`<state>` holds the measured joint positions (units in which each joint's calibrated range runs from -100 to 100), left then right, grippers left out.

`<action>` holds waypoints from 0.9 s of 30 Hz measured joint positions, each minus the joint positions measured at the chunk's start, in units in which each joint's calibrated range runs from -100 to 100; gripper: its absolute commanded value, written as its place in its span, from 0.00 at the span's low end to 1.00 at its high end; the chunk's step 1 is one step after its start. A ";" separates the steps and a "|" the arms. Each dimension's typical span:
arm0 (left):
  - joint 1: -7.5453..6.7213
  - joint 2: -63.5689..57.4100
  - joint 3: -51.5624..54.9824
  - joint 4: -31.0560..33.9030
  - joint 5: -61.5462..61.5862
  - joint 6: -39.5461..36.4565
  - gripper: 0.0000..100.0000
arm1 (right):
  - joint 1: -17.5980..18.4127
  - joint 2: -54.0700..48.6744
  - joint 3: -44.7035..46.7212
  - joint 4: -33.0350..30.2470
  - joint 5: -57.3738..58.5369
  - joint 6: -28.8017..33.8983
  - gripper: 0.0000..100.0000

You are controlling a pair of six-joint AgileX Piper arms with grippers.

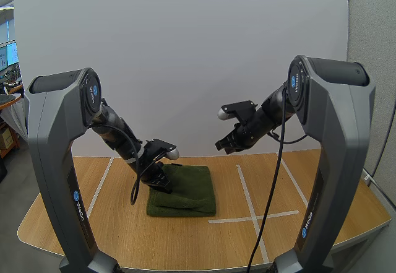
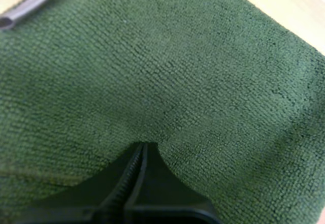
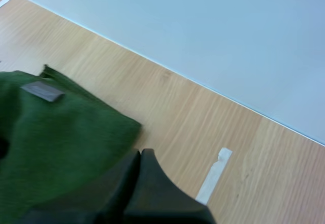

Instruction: Fold the towel

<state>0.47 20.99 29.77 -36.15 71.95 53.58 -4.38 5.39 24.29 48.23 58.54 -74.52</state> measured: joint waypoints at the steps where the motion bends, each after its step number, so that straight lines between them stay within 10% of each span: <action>1: -0.88 0.16 -0.12 0.00 -0.44 -0.29 0.00 | -0.16 -1.09 0.00 -0.88 1.47 0.98 0.00; 11: -3.84 0.69 -0.25 -3.31 -3.39 -2.23 0.00 | -1.64 -2.71 0.00 -3.82 9.11 3.04 0.00; 27: -4.29 -21.51 2.10 0.66 8.40 -8.13 0.00 | -2.26 -16.07 12.07 -4.87 15.80 3.24 0.00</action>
<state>-3.82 -0.52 31.88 -35.49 80.35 45.46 -6.63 -10.68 36.35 43.36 74.34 -71.28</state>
